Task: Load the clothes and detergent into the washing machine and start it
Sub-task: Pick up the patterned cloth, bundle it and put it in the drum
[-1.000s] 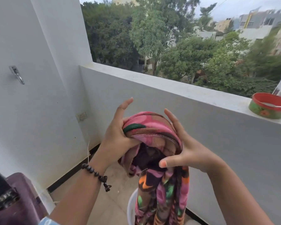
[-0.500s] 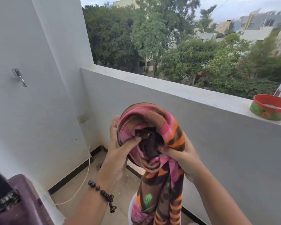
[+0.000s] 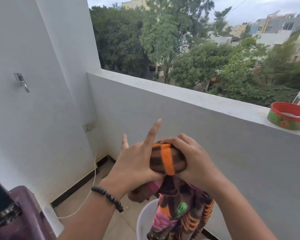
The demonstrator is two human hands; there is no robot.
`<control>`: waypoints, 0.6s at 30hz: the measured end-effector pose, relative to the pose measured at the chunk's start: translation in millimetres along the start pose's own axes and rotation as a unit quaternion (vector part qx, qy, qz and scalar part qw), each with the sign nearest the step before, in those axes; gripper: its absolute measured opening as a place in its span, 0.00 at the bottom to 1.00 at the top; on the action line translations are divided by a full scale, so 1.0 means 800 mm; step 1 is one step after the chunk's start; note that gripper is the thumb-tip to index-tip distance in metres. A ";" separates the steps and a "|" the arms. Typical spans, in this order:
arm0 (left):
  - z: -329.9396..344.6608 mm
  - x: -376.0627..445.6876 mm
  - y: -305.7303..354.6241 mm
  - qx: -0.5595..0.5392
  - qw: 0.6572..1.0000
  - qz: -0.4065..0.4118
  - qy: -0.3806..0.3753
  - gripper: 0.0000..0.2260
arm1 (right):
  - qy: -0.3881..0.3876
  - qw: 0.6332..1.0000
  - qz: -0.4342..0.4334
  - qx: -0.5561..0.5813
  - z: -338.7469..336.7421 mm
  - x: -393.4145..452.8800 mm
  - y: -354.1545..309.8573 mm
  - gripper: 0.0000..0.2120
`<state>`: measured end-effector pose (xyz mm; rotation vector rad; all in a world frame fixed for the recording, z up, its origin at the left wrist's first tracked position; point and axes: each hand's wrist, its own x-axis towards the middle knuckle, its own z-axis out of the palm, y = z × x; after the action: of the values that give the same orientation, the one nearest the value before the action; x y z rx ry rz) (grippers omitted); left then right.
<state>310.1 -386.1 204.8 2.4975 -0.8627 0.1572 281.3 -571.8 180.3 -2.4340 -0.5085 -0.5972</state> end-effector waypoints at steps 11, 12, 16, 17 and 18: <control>-0.006 0.010 -0.031 -0.565 0.804 -0.035 0.183 0.45 | -0.081 0.890 0.182 0.410 -0.025 -0.024 0.028 0.62; -0.007 0.012 -0.030 -0.589 0.779 -0.048 0.209 0.43 | -0.079 0.885 0.190 0.417 -0.019 -0.026 0.029 0.62; 0.002 0.016 -0.028 -0.658 0.705 -0.102 0.244 0.39 | -0.059 0.846 0.215 0.484 0.008 -0.027 0.021 0.57; 0.009 0.015 -0.028 -0.658 0.707 -0.114 0.231 0.39 | -0.037 0.836 0.223 0.500 0.013 -0.025 0.017 0.55; 0.015 0.012 -0.027 -0.656 0.714 -0.122 0.214 0.41 | -0.010 0.827 0.232 0.512 0.018 -0.023 0.016 0.52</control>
<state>330.1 -382.8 188.1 1.0928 -0.2090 0.0000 276.6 -576.7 155.0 -1.4241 -0.1375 -0.0246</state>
